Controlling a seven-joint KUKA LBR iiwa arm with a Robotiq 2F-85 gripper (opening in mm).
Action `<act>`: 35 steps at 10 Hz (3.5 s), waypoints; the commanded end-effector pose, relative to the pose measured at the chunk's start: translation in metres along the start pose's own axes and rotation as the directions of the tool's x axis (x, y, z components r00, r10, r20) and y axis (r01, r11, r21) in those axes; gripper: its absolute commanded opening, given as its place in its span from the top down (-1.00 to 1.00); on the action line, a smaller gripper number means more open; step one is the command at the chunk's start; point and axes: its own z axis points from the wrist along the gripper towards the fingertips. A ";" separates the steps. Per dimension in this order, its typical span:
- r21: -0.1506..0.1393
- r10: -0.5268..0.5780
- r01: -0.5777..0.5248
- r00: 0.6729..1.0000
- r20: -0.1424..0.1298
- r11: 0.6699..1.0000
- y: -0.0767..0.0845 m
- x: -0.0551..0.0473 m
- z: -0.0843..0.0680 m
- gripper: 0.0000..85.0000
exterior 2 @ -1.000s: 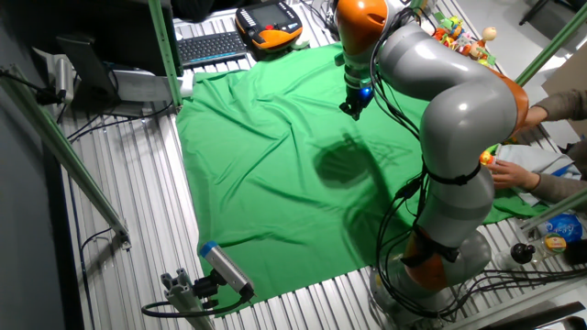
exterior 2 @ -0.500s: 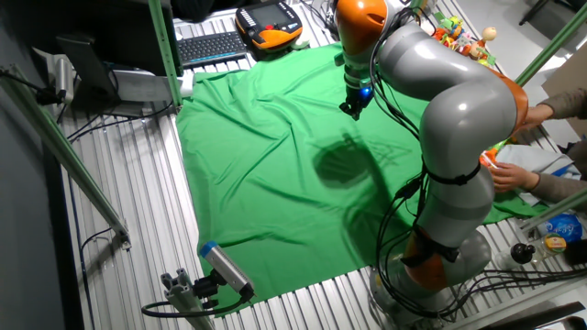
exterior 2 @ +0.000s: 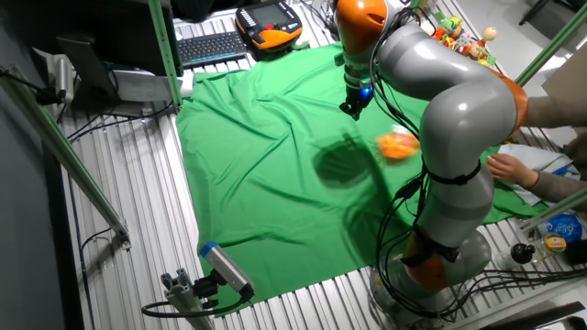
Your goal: Grasp the moving object
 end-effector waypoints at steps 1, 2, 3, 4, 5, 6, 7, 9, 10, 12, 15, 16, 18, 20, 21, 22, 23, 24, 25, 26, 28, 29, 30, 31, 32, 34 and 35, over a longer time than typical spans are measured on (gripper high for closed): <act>0.001 0.005 -0.005 1.000 0.004 1.000 0.000 0.000 0.000 1.00; 0.001 0.008 -0.008 1.000 0.005 1.000 0.000 0.000 0.000 1.00; 0.001 -0.004 0.004 1.000 0.003 1.000 0.000 0.000 0.000 1.00; -0.001 -0.002 0.002 1.000 0.004 1.000 0.000 0.000 0.000 1.00; 0.001 0.003 -0.003 1.000 0.003 1.000 0.000 0.000 0.000 1.00; 0.001 -0.001 0.001 1.000 0.002 1.000 0.000 0.000 0.000 1.00; 0.001 0.005 -0.005 1.000 0.002 1.000 0.000 0.000 0.000 1.00; 0.001 0.002 -0.002 1.000 0.002 1.000 0.000 0.000 0.000 1.00; 0.001 0.000 0.000 1.000 0.002 1.000 0.000 0.000 0.000 1.00; 0.001 0.013 -0.013 1.000 0.004 1.000 0.000 0.000 0.000 1.00; -0.005 0.002 -0.002 1.000 0.003 1.000 0.000 0.000 0.000 1.00; -0.006 -0.001 0.001 1.000 0.002 1.000 0.000 0.000 0.000 1.00; -0.003 0.010 -0.010 1.000 0.001 1.000 0.000 0.000 0.000 1.00; -0.124 0.029 -0.019 0.996 0.083 0.992 0.000 0.000 0.000 1.00; -0.097 0.026 -0.019 0.997 0.070 0.995 0.000 0.000 0.000 1.00; -0.086 0.018 -0.013 0.998 0.061 0.996 0.000 0.000 0.000 1.00; -0.108 0.029 -0.024 0.998 0.047 0.994 0.000 0.000 0.000 1.00; -0.096 0.039 -0.037 0.999 0.026 0.995 0.000 0.000 0.000 1.00; -0.078 0.037 -0.038 0.999 -0.008 0.996 0.000 0.000 0.000 1.00; -0.066 0.051 -0.054 0.998 -0.035 0.996 0.000 0.000 0.000 1.00; -0.055 0.071 -0.072 0.997 -0.023 0.996 0.000 0.000 0.000 1.00; -0.078 0.075 -0.076 0.997 -0.013 0.994 0.000 0.000 0.000 1.00; -0.079 0.066 -0.066 0.998 -0.010 0.995 0.000 0.000 0.000 1.00; -0.068 0.066 -0.065 0.998 0.000 0.996 0.000 0.000 0.000 1.00; -0.064 0.067 -0.066 0.998 0.006 0.996 0.000 0.000 0.000 1.00; -0.068 0.069 -0.069 0.998 -0.005 0.995 0.000 0.000 0.000 1.00; -0.069 0.067 -0.067 0.998 -0.006 0.995 0.000 0.000 0.000 1.00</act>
